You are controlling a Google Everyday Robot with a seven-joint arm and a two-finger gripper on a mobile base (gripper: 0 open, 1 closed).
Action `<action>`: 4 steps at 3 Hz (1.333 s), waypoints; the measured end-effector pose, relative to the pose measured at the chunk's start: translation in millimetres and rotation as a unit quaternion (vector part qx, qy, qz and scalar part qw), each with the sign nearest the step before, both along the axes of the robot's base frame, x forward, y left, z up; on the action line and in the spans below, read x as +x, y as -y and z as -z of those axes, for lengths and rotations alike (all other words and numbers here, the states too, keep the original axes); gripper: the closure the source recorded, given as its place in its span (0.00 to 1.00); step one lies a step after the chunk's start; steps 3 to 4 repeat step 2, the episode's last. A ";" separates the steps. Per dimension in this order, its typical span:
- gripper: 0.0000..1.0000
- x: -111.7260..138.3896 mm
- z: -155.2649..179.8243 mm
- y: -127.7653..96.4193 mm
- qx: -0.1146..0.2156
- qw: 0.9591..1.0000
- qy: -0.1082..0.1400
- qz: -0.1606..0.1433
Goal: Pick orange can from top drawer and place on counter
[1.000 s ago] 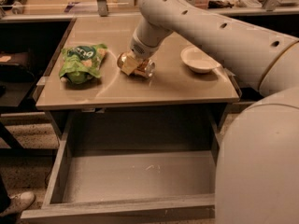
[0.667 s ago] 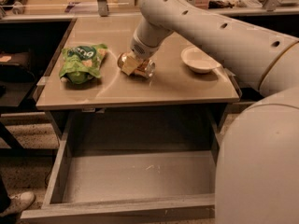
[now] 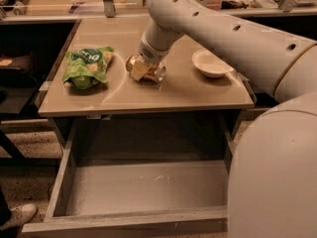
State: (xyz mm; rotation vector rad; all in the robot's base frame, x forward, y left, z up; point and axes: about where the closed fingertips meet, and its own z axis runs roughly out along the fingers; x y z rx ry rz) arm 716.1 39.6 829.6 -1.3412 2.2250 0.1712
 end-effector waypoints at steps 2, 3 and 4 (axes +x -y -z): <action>0.00 0.0 0.1 0.0 0.000 1.000 0.000 0.000; 0.00 0.0 0.1 0.0 0.000 1.000 0.000 0.000; 0.00 0.0 0.1 0.0 0.000 1.000 0.000 0.000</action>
Offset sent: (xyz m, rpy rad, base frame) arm 0.0000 0.0000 0.0000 0.0000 0.0000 0.0000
